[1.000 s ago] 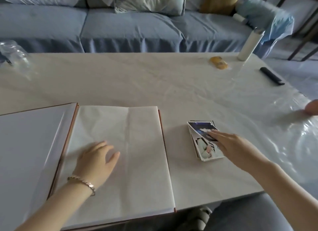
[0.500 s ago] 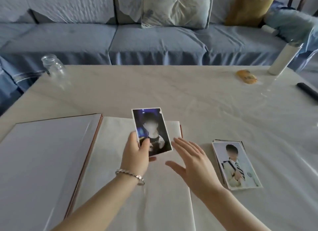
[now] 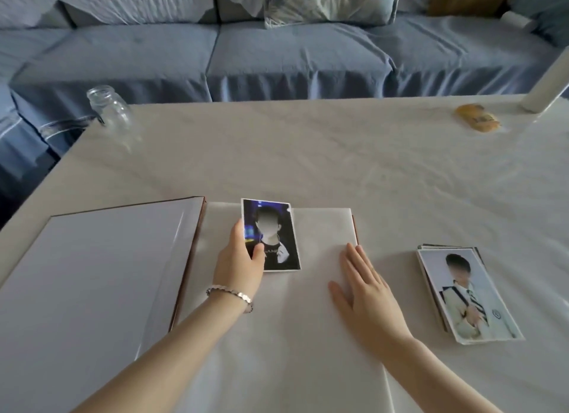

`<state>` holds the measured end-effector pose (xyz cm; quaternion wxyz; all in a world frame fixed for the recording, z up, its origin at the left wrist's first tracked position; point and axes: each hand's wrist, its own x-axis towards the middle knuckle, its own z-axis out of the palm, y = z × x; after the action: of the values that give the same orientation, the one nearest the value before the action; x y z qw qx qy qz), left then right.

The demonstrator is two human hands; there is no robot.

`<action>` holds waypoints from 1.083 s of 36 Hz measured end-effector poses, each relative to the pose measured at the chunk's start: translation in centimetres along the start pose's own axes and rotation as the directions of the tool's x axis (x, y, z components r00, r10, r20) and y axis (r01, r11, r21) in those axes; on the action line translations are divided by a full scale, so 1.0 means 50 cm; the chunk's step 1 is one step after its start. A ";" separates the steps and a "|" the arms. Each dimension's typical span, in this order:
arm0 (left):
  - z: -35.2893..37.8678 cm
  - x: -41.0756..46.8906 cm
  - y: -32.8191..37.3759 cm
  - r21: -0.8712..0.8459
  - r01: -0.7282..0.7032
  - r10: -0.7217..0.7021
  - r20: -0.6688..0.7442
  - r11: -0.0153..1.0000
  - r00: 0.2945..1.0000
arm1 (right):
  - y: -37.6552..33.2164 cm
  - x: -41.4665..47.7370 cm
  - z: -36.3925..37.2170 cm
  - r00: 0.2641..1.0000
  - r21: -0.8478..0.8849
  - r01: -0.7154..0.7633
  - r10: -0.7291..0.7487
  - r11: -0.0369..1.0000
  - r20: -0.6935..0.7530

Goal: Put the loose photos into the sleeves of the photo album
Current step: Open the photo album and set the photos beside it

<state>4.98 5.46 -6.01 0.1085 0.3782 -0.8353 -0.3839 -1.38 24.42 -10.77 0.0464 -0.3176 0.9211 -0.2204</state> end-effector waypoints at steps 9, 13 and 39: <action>-0.018 0.003 -0.010 0.169 0.017 -0.039 0.131 0.986 0.991 | 0.008 -0.001 0.021 0.991 -0.006 -0.003 0.002 1.000 -0.135; -0.020 0.006 -0.007 0.191 -0.024 -0.005 0.149 0.981 0.989 | 0.010 0.001 0.022 0.988 -0.033 0.011 -0.016 0.999 -0.156; 0.062 -0.014 0.062 -0.010 0.013 -0.010 0.234 1.000 0.972 | 0.006 -0.026 -0.023 0.982 0.328 -0.184 0.158 0.926 0.103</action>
<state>2.30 8.98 -5.78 0.0091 0.3346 -0.8379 -0.4312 -0.76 25.86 -9.92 0.1534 -0.2314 0.8917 -0.3575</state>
